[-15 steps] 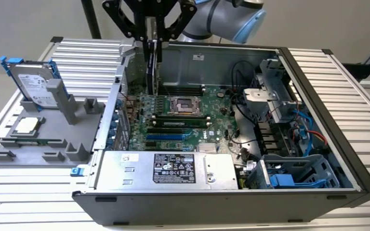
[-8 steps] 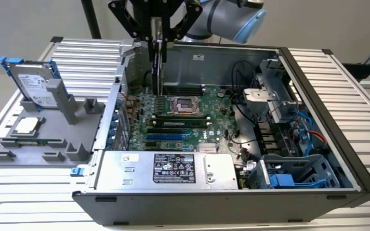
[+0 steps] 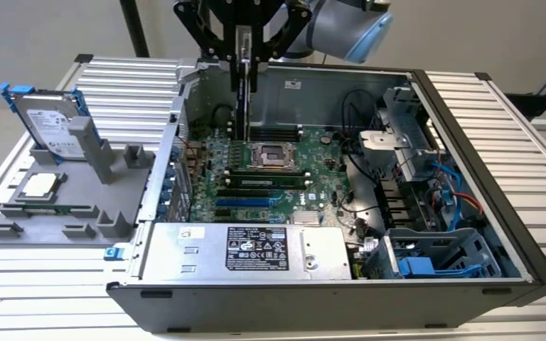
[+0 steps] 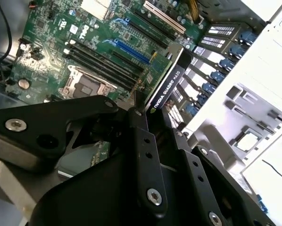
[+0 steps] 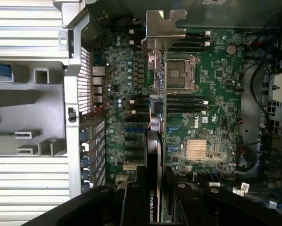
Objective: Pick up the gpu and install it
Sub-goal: 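Pick up the gpu and move the gpu toward the slot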
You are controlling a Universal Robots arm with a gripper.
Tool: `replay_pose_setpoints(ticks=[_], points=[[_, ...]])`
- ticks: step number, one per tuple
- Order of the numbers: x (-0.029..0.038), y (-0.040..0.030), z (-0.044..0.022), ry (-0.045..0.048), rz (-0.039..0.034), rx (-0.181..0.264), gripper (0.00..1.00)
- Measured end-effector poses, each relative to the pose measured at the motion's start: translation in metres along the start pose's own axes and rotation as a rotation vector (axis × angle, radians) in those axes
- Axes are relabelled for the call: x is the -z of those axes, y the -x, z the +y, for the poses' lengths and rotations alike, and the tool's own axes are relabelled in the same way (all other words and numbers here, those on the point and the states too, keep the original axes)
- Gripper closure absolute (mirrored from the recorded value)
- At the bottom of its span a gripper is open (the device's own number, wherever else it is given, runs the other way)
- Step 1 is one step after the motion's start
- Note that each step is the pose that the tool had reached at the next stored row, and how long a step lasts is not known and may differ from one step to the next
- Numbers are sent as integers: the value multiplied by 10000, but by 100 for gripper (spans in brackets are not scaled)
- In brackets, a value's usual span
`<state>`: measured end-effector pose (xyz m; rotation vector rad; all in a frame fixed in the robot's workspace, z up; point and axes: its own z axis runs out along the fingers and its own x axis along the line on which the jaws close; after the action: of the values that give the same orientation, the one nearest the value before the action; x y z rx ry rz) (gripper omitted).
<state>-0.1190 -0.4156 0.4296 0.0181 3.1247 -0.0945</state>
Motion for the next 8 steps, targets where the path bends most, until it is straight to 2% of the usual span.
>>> replay_pose_setpoints(ticks=[8], points=[[-2,115,1,0,9,1,100]])
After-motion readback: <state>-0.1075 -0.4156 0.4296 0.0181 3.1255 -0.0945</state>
